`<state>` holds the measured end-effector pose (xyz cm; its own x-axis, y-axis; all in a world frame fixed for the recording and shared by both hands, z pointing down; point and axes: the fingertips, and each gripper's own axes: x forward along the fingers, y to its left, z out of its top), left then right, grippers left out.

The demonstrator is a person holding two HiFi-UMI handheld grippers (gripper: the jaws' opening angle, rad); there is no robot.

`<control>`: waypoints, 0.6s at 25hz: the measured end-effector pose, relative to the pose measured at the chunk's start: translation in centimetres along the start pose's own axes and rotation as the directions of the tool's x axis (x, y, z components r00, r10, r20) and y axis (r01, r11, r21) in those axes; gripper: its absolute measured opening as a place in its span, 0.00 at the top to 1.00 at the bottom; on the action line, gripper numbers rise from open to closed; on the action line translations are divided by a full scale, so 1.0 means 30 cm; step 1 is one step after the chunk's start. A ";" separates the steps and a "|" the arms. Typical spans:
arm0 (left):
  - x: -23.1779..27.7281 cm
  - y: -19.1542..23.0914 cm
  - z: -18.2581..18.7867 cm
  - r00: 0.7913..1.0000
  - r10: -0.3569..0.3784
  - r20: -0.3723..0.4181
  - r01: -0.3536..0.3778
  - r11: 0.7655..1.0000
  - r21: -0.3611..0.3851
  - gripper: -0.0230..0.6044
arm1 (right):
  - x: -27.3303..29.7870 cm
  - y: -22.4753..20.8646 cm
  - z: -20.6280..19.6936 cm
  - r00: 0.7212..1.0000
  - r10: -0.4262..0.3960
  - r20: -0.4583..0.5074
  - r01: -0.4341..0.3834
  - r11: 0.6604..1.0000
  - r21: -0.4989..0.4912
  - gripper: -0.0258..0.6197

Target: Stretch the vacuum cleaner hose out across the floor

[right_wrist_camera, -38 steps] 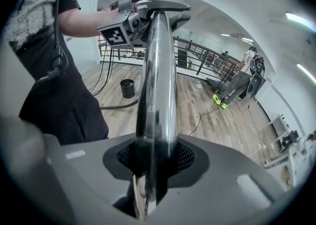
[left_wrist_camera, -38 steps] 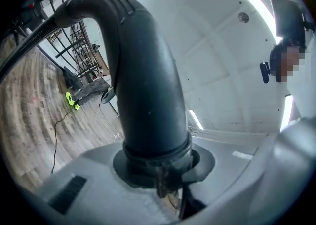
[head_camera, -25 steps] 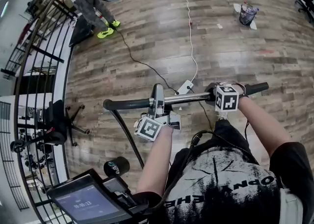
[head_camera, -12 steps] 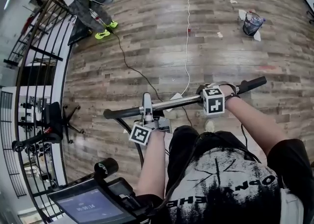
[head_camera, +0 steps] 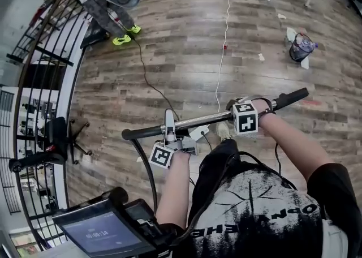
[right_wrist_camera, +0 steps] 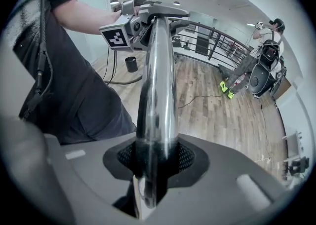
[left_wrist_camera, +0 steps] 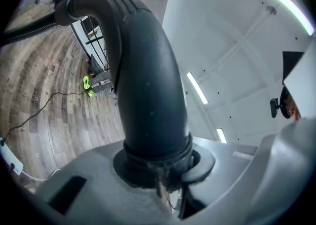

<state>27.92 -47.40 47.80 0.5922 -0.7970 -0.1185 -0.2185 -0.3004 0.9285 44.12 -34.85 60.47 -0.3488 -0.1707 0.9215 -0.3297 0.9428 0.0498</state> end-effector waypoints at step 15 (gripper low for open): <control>0.586 0.099 0.271 0.950 0.107 0.294 -0.103 0.994 -0.030 0.84 | -0.025 -0.863 0.084 0.993 0.111 -0.026 -0.114 0.948 -0.297 0.77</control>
<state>31.37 -66.57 45.59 0.3110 -0.9432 -0.1168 -0.2544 -0.2011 0.9460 50.70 -59.86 57.52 -0.3603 -0.0572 0.9311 -0.0119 0.9983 0.0567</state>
